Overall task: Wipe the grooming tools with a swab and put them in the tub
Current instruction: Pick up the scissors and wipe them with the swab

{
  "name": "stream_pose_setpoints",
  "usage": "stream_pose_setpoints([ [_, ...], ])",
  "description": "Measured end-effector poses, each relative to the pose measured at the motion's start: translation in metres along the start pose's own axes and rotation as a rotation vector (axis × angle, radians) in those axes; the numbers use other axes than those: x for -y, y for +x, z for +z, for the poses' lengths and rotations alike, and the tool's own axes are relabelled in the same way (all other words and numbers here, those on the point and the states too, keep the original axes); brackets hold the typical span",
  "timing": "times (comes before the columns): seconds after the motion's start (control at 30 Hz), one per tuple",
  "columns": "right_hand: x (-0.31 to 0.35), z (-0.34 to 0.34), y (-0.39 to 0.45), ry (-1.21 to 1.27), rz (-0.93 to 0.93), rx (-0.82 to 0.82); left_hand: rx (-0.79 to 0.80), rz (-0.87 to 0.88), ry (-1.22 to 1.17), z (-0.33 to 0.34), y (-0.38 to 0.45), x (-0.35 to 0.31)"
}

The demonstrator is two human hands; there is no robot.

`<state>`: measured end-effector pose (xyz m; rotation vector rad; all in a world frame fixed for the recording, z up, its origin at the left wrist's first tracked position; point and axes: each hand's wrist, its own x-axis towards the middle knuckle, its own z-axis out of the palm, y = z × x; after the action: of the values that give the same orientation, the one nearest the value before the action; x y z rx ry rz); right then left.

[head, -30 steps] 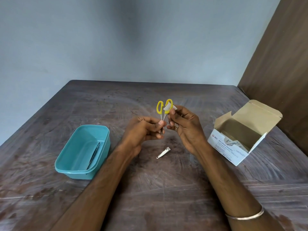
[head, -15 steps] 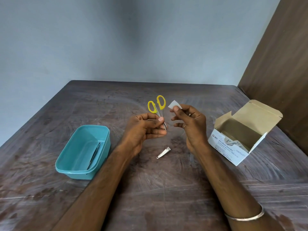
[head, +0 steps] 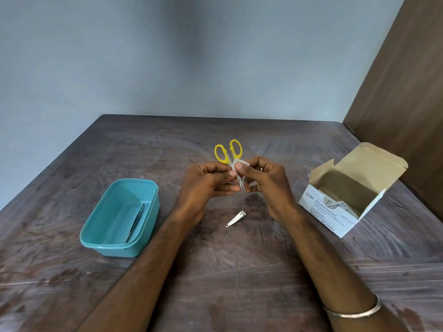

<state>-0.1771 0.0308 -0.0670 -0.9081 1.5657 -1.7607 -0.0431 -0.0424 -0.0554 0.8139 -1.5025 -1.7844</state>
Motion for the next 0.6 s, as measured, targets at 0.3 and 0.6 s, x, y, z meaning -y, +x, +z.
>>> stream_pose_setpoints([
  [0.3, 0.0016, -0.0015, 0.0002, -0.023, 0.039, 0.076, -0.006, -0.094, -0.051, -0.0033, 0.0054, -0.0013],
  [0.6, -0.0007, -0.0012, 0.0012, 0.013, 0.102, 0.094, -0.085, -0.022, -0.066, -0.0055, 0.009, 0.0029],
])
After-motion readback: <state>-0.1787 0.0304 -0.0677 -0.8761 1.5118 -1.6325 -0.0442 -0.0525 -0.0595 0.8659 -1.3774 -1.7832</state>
